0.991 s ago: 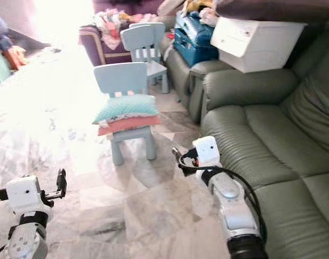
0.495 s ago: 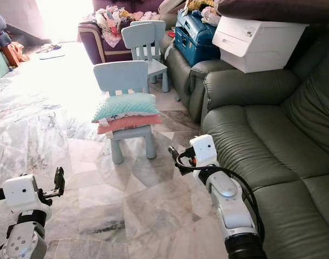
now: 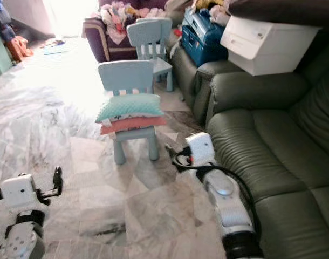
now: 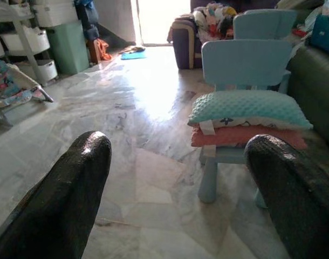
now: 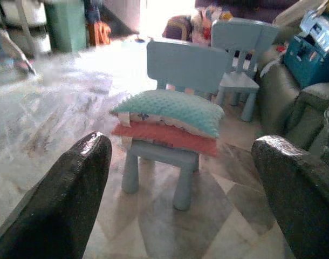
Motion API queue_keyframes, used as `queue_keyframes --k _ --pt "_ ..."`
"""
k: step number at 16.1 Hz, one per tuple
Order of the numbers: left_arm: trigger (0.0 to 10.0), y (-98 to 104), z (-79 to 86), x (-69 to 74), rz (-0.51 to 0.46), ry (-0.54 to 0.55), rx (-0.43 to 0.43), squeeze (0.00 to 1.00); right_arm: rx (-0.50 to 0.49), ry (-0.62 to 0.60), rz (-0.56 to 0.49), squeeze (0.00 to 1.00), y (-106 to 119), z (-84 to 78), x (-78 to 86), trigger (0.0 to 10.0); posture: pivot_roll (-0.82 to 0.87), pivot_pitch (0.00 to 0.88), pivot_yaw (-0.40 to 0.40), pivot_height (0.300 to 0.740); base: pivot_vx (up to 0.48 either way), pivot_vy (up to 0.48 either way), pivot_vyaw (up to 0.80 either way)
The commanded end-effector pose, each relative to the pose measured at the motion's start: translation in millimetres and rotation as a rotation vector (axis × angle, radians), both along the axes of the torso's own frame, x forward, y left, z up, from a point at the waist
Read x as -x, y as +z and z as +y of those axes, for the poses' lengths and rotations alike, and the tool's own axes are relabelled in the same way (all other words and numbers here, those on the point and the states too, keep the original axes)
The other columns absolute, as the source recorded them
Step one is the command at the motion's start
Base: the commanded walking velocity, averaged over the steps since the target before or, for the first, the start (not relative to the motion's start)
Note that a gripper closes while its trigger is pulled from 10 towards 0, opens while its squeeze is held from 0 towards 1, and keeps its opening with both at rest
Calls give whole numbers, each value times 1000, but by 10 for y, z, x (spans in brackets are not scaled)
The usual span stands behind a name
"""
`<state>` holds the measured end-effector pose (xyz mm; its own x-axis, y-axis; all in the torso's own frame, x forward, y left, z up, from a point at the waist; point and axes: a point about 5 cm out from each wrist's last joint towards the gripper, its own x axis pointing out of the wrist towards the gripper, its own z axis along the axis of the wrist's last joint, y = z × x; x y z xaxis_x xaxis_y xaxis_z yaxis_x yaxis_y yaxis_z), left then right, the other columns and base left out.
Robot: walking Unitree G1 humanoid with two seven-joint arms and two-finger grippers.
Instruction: Move the pillow to the sofa
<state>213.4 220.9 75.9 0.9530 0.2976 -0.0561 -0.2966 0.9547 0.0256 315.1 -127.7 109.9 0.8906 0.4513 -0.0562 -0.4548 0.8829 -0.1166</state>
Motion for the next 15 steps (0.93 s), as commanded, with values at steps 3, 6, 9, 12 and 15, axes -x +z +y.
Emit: queue_keyframes --k 3,6,9,12,15 --pt "10000 12 -64 -25 -11 -26 14 0 12 -17 2 0 -14 -88 -7 10000 -153 0 17 740 380 0 0" --pt "10000 16 -56 -37 -13 -26 14 0 13 -13 -5 0 -1 -74 -28 10000 -153 0 17 740 380 0 0" --pt "10000 19 -51 -42 -14 -28 13 0 19 -16 -10 0 7 -95 -37 10000 -154 0 17 740 380 0 0" --pt "10000 14 -70 -52 -14 -34 15 0 19 -19 -16 0 13 -100 -40 10000 -161 0 22 740 389 0 0" --pt "10000 9 -71 -49 -12 -36 17 0 22 -14 -19 0 9 -89 -33 10000 -160 0 22 740 390 95 0"
